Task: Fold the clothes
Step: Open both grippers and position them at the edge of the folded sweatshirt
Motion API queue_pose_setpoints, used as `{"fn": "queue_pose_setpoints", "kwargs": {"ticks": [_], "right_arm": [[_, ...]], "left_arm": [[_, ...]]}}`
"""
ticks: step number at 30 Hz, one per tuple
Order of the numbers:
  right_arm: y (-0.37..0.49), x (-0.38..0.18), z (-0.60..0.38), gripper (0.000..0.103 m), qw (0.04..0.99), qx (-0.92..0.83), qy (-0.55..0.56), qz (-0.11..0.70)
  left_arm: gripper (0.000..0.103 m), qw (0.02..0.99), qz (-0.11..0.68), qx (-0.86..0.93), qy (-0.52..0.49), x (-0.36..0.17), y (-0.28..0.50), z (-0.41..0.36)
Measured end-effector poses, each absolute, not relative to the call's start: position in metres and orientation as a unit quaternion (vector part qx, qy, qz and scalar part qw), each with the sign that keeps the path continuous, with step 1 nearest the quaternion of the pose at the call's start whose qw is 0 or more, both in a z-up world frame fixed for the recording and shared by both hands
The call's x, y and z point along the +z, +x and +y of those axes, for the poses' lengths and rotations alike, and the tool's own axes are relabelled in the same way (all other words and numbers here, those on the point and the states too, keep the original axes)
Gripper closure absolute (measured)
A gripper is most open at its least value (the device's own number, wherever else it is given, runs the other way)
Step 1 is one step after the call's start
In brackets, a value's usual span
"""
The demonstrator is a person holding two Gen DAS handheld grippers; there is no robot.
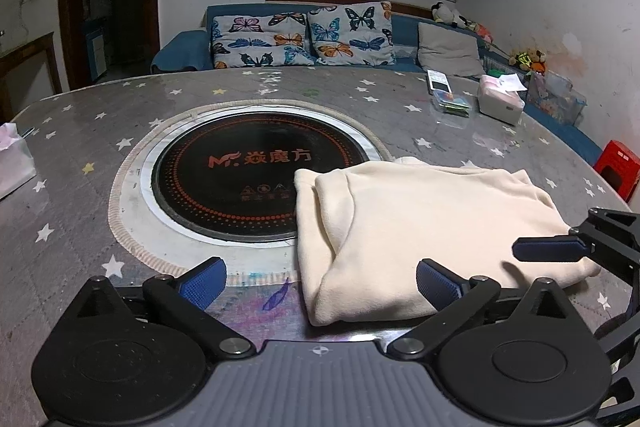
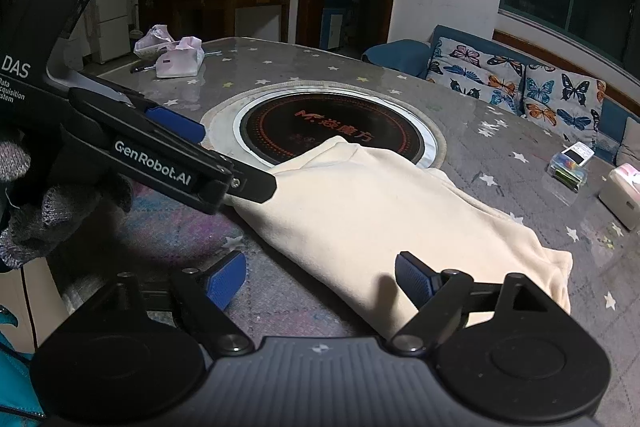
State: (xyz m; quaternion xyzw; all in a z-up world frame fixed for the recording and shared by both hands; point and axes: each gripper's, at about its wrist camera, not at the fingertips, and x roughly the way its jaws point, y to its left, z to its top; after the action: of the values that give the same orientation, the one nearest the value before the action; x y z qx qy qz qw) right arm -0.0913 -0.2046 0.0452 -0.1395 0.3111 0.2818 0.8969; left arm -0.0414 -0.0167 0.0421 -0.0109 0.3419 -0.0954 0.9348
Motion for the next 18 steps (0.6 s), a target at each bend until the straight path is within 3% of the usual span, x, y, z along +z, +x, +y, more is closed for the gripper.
{"fn": "queue_pose_setpoints", "kwargs": {"ticks": [12, 18], "right_arm": [[-0.0935, 0.0445, -0.2044, 0.001, 0.907, 0.264, -0.136, 0.298], [-0.0958, 0.0463, -0.2062, 0.0, 0.916, 0.249, -0.138, 0.285]], "left_arm": [[0.0, 0.939, 0.33, -0.096, -0.024, 0.0461, -0.0422, -0.0133], [0.0, 0.941, 0.323, -0.099, -0.024, 0.0487, -0.0427, -0.0176]]}}
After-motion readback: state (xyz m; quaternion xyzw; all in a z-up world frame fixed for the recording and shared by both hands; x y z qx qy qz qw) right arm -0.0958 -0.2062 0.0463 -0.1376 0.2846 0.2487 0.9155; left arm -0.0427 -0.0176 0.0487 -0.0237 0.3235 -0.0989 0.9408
